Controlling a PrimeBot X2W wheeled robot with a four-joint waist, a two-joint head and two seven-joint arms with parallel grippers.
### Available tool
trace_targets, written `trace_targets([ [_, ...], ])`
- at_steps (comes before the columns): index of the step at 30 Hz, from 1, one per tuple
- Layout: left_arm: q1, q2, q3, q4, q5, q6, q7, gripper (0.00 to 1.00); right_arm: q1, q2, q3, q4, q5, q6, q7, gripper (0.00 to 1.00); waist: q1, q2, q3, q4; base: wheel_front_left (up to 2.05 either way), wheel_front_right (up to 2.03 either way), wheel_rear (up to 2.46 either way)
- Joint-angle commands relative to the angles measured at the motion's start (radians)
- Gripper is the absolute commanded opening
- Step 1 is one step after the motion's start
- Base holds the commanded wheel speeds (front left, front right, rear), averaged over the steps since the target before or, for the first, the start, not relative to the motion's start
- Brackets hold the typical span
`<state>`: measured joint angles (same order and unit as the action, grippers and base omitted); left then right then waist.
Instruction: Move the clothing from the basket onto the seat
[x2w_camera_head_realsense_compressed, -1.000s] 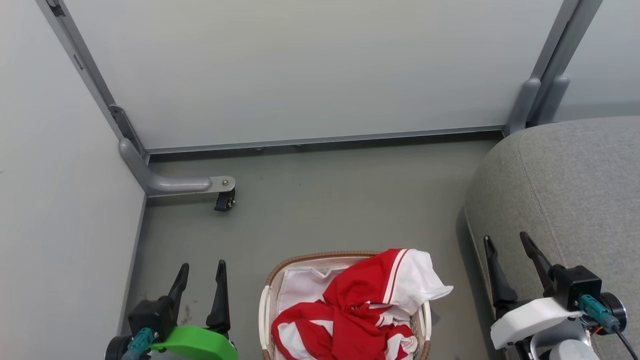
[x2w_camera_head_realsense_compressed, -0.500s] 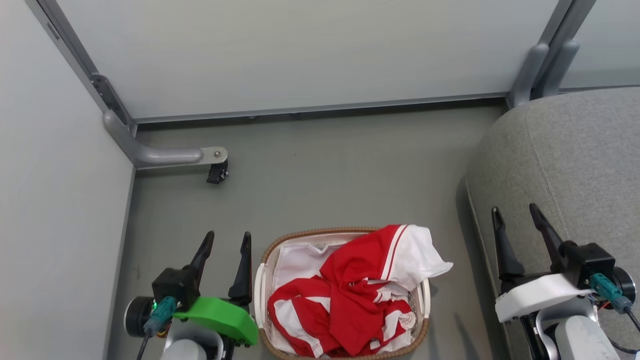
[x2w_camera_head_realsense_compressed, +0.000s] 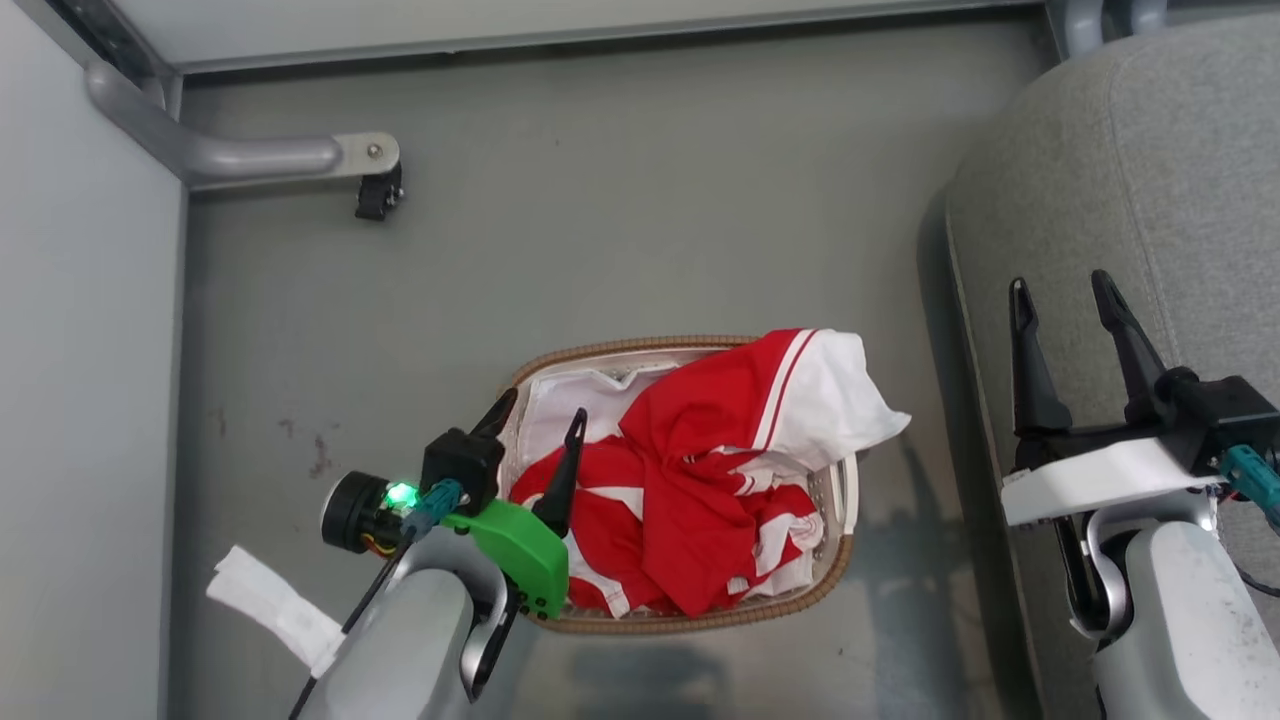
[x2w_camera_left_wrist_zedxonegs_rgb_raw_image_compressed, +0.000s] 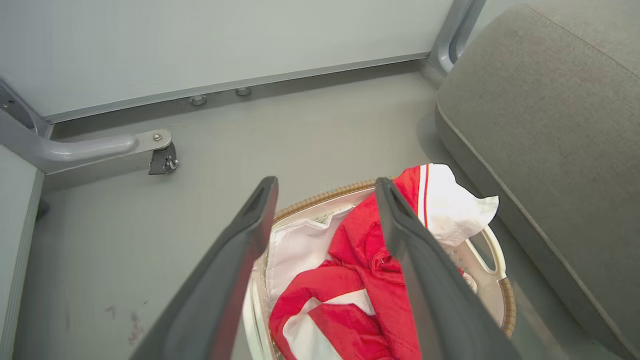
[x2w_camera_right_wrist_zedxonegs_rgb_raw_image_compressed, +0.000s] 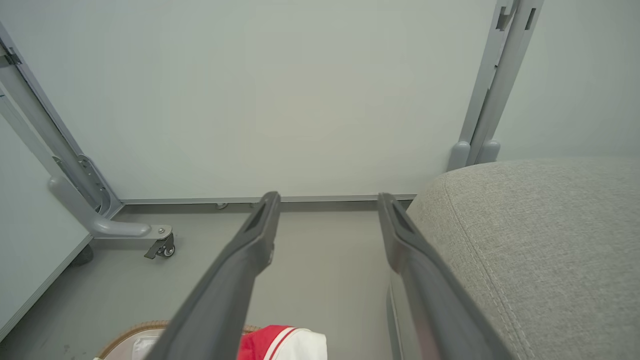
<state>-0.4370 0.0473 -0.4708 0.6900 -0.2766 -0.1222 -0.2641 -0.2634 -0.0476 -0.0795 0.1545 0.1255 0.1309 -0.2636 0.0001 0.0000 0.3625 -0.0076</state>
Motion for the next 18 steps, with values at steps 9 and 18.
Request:
trace_targets([
  [9, -0.18, 0.006, -0.207, 0.151, -0.023, -0.008, -0.001, 1.0, -0.101, -0.004, 0.006, -0.033, 0.046, 0.0, -0.002, 1.0, -0.0001, 0.0, 0.272, -0.096, 0.0, 0.0, 0.0],
  [18, -0.283, 0.007, -0.368, 0.303, -0.085, -0.01, 0.044, 1.0, -0.164, -0.004, 0.022, -0.054, 0.087, 0.0, -0.002, 1.0, -0.0001, 0.0, 0.403, -0.147, 0.0, 0.0, 0.0],
])
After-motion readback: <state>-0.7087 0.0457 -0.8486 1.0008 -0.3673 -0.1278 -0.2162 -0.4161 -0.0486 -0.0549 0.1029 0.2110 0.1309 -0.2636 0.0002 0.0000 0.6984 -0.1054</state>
